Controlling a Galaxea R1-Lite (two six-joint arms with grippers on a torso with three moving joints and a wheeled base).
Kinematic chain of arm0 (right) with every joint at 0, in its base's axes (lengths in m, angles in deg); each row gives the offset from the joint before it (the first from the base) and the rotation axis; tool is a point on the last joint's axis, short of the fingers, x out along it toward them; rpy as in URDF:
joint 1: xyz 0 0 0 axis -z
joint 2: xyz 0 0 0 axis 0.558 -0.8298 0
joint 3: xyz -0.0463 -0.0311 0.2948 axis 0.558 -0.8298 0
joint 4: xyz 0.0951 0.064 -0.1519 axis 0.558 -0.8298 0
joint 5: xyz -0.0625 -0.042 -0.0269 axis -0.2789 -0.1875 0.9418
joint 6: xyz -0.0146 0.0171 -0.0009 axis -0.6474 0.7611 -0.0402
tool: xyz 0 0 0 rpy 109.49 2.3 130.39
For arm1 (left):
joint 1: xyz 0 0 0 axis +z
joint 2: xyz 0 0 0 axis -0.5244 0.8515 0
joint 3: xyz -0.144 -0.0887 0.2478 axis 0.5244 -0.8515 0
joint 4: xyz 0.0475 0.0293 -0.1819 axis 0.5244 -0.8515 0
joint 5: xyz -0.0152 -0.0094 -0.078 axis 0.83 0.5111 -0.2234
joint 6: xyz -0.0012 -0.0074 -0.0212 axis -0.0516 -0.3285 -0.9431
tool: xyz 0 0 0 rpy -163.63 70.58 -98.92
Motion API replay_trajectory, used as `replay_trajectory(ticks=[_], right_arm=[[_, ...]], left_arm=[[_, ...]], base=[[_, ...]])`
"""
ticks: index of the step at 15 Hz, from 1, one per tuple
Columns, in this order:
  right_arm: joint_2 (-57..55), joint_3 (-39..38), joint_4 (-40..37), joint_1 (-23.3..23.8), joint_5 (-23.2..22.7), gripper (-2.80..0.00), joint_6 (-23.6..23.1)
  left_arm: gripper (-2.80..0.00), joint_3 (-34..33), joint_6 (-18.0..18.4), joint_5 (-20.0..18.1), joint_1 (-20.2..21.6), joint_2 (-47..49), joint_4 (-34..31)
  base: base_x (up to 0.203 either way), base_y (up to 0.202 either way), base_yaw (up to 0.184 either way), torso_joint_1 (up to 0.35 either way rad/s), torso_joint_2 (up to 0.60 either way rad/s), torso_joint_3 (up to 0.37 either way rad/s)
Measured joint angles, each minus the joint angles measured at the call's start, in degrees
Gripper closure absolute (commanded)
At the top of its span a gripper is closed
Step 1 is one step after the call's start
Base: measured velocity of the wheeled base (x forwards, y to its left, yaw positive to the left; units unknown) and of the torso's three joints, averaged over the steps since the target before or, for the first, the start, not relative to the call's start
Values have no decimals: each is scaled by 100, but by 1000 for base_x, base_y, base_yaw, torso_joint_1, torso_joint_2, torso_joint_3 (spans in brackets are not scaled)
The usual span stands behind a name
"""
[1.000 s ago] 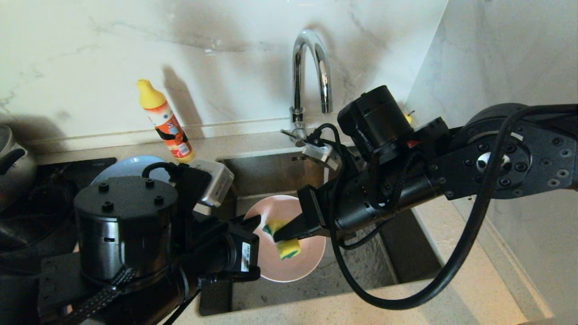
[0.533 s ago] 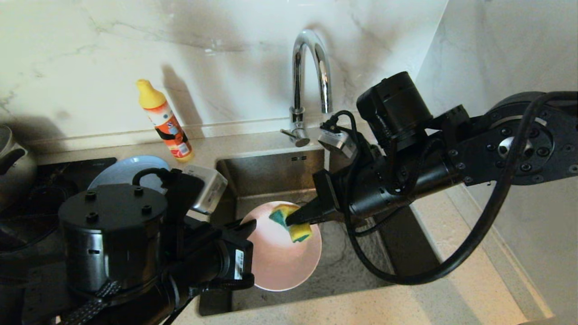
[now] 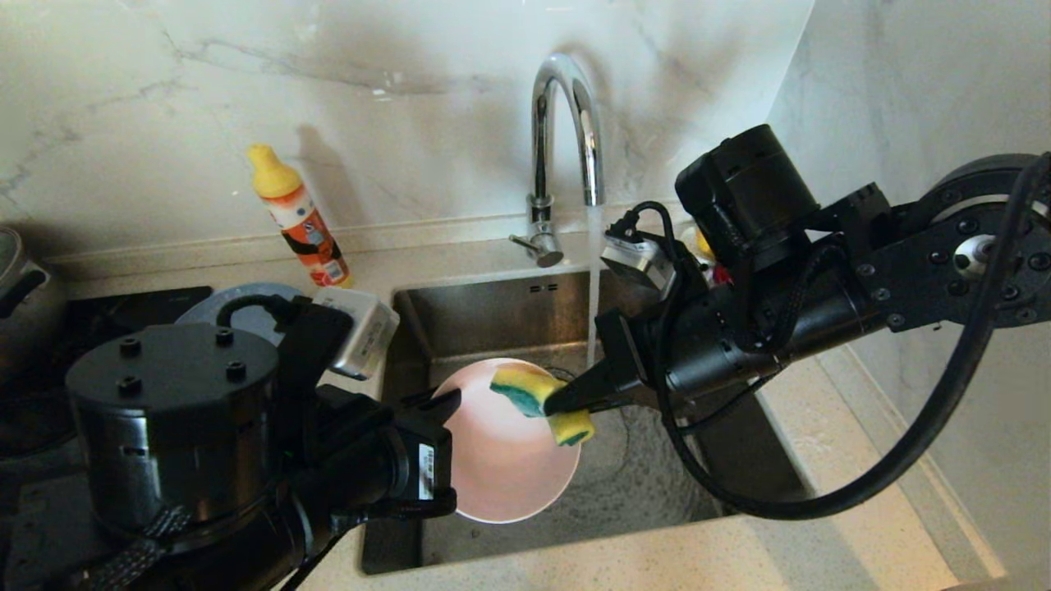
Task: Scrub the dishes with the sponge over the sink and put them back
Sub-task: Wipe the bowl
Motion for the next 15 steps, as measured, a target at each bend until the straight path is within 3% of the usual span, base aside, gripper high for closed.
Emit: replay_trajectory(ticks=[4,10,15], right_arm=[[-103,-6,0,-275,-6,0,0],[-287,21,23,-719,-10,0,-11],[-242,99,41,-749,-19,0,-2]], left_arm=[[0,63,3,9,4,26,360],[0,96,-29,-10,9,141,402],[0,5,-22,-16,4,194,398]], base=[[0,0,0,0,0,0],[0,0,0,0,0,0],[0,0,0,0,0,0]])
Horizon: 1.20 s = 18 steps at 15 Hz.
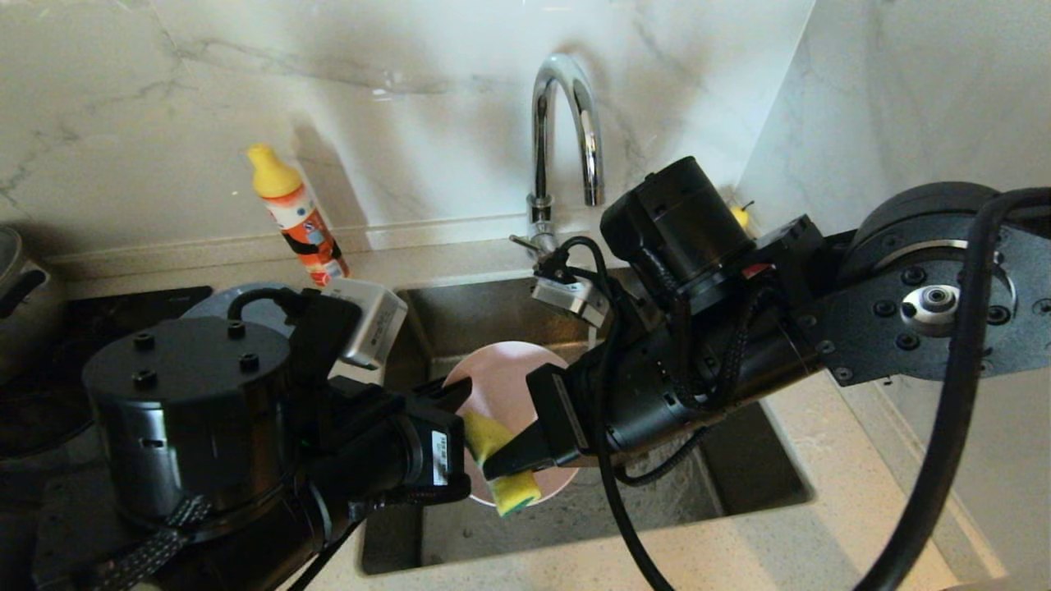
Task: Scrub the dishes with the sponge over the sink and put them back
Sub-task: Wipe the bowl
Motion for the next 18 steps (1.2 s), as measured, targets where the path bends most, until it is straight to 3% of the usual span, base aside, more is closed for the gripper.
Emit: replay_trajectory(ticks=[12,18], right_arm=[[93,182,-24,680,-7,0,27],[328,198,-27,796,-9,0,28]], left_arm=[[0,-321,4,-50,-10,-171,123],[0,-416,6,-55,-12,-216,219]], base=[[0,0,0,0,0,0],[0,0,0,0,0,0]])
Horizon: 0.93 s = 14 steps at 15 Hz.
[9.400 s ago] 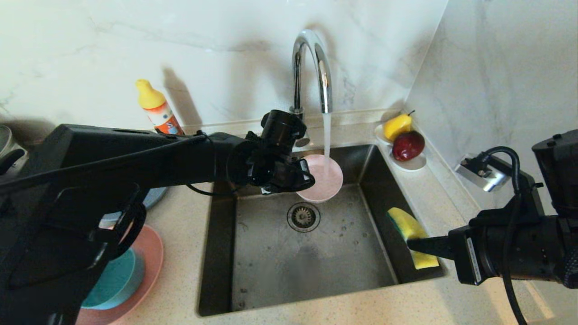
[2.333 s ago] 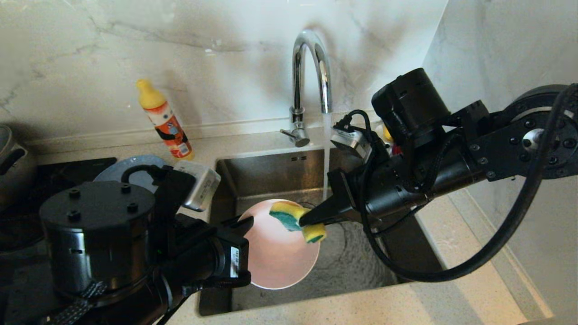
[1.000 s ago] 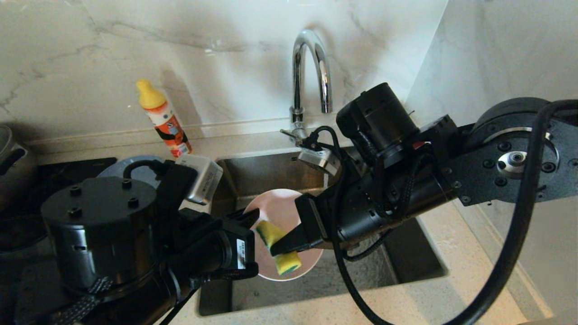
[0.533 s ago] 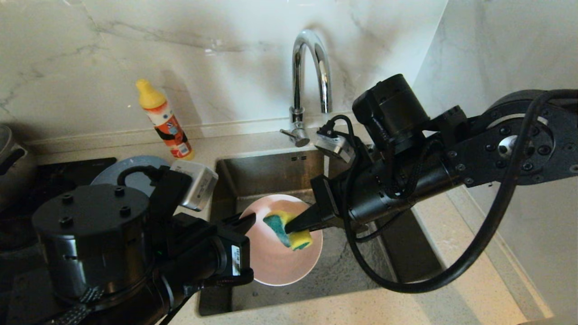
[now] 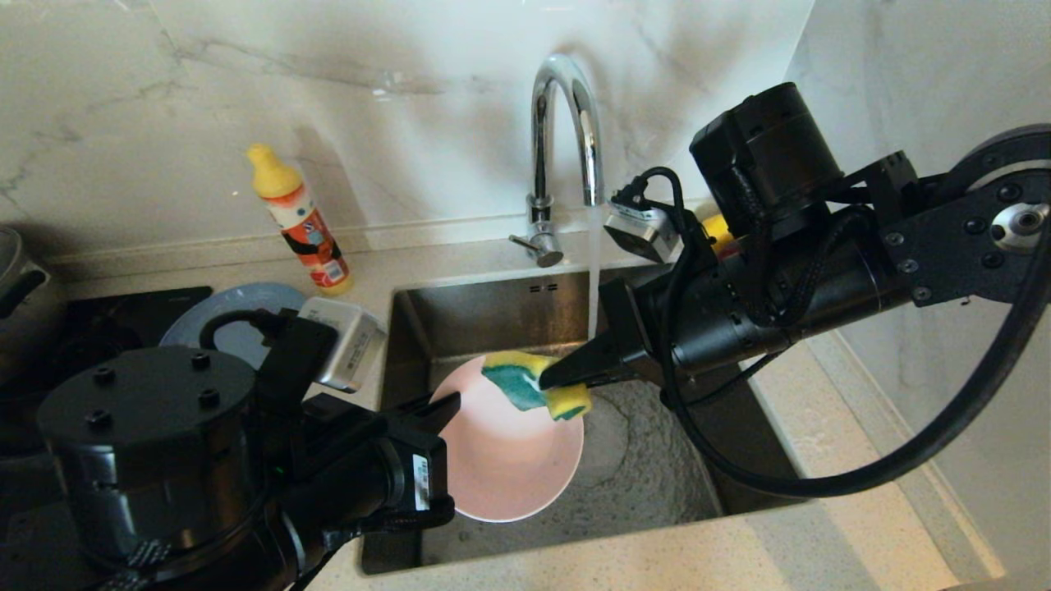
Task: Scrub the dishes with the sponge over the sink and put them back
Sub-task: Wipe the bowl
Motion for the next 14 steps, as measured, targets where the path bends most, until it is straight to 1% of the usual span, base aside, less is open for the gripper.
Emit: replay_trajectory(ticks=[2,4,10,12,14], right_arm=[[-39,5,22,-60,-5,0,-13],[-115,0,42,-232,5,0,-20],[-360,-52,11,-1011,47,0,-22],[-397,-80,-8,-1066,183,0,-17],[-338,-216,-196,-1062,432,0,-15]], left_arm=[[0,-83,7,7,0,-34,115],[0,-106,4,-14,0,-57,116],[0,-113,-8,-17,-2,-38,209],[0,-116,-28,-17,2,-60,212],[0,-106,-37,-11,9,-66,220]], base=[[0,0,0,0,0,0],[0,0,0,0,0,0],[0,0,0,0,0,0],[0,0,0,0,0,0],[0,0,0,0,0,0]])
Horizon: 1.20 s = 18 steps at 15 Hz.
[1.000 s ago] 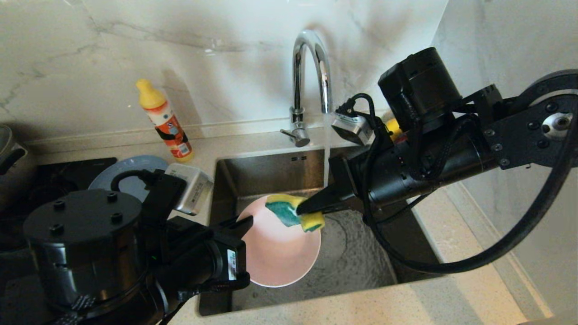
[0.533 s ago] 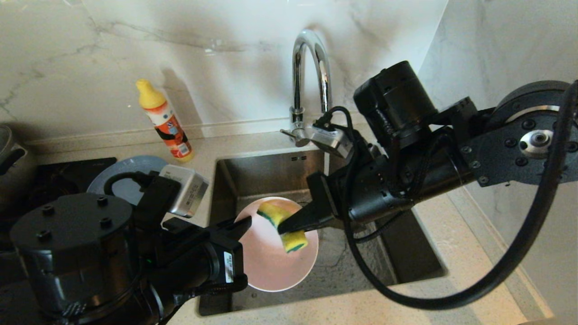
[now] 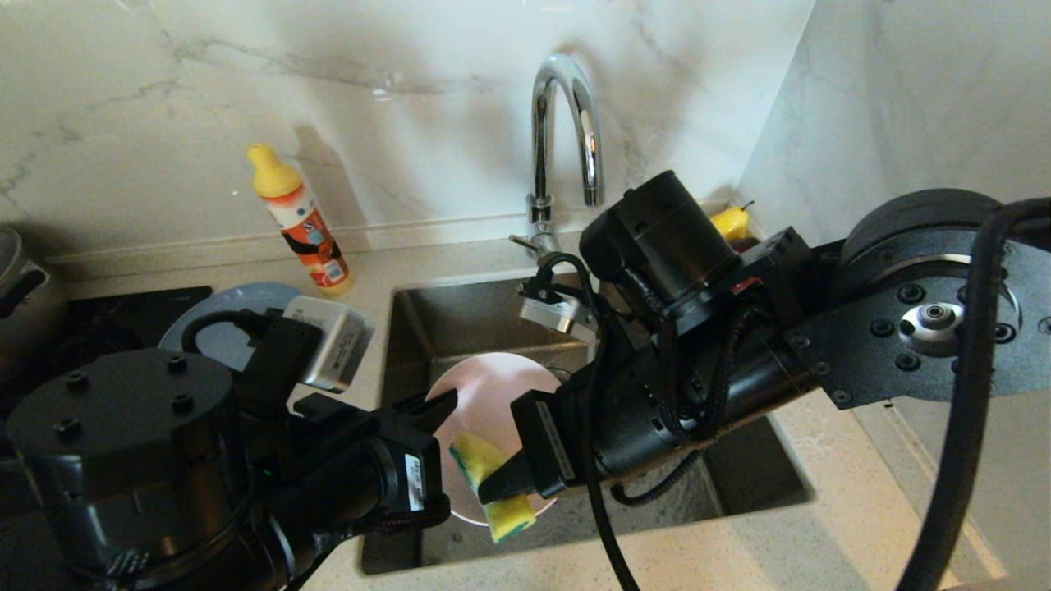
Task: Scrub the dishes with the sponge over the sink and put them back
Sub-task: Wipe the bowl, then rinse the bowl
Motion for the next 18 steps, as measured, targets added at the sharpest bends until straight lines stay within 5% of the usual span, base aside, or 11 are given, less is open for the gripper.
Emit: replay_trajectory(ticks=[9,12,18], right_arm=[[1717,-313,-309,1133,135,0,-66],[2258,-377,-357,1658,37,0,-33],[3222,-1301,-337,2249,-52,0,-30]], left_arm=[[0,323,-185,-2,376,733,141],[0,826,-654,0,682,1360,88],[0,2299,-1018,-1,1057,2654,-405]], base=[[0,0,0,0,0,0],[0,0,0,0,0,0],[0,0,0,0,0,0]])
